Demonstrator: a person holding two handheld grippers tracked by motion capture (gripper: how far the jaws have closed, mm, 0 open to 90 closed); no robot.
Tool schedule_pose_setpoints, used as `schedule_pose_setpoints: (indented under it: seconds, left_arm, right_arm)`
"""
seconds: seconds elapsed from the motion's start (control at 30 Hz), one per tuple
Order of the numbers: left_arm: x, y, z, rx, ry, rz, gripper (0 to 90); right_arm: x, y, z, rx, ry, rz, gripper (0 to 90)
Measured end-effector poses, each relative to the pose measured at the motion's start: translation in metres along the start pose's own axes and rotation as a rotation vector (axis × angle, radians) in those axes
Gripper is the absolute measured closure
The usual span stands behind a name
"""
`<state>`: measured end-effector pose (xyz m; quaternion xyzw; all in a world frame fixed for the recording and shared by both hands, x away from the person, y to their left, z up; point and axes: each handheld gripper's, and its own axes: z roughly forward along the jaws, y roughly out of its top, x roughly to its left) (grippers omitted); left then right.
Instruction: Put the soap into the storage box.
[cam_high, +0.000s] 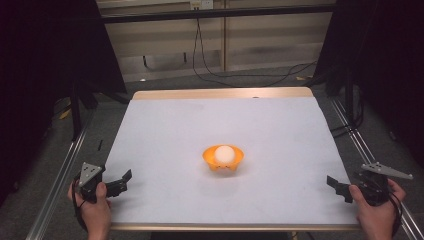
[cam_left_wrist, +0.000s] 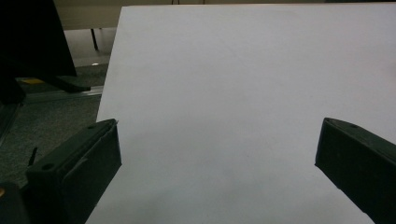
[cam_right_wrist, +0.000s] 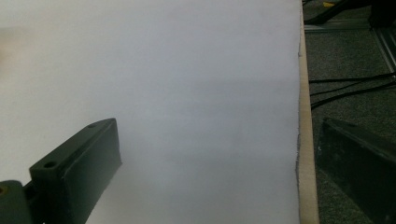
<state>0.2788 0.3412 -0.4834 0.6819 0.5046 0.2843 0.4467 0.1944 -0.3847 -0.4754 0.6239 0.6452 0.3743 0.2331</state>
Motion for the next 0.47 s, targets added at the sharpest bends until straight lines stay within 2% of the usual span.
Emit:
schedule_pose_setpoints:
  seconds: [0.23, 0.3, 0.37, 0.47]
  left_arm:
    - [0.001, 0.0, 0.0, 0.003, -0.002, 0.002, 0.1]
    - [0.001, 0.0, 0.0, 0.004, -0.004, -0.003, 0.1]
    - [0.001, 0.0, 0.0, 0.004, -0.004, -0.003, 0.1]
    - [0.0, 0.0, 0.0, 0.005, 0.001, 0.001, 0.1]
  right_arm:
    - [-0.004, -0.006, -0.002, -0.057, 0.044, 0.033, 2.7]
    - [-0.006, -0.008, -0.003, -0.079, 0.072, 0.06, 3.6]
    - [-0.008, -0.011, -0.002, -0.074, 0.084, 0.081, 3.9]
    - [-0.008, -0.012, -0.002, -0.077, 0.086, 0.081, 4.2]
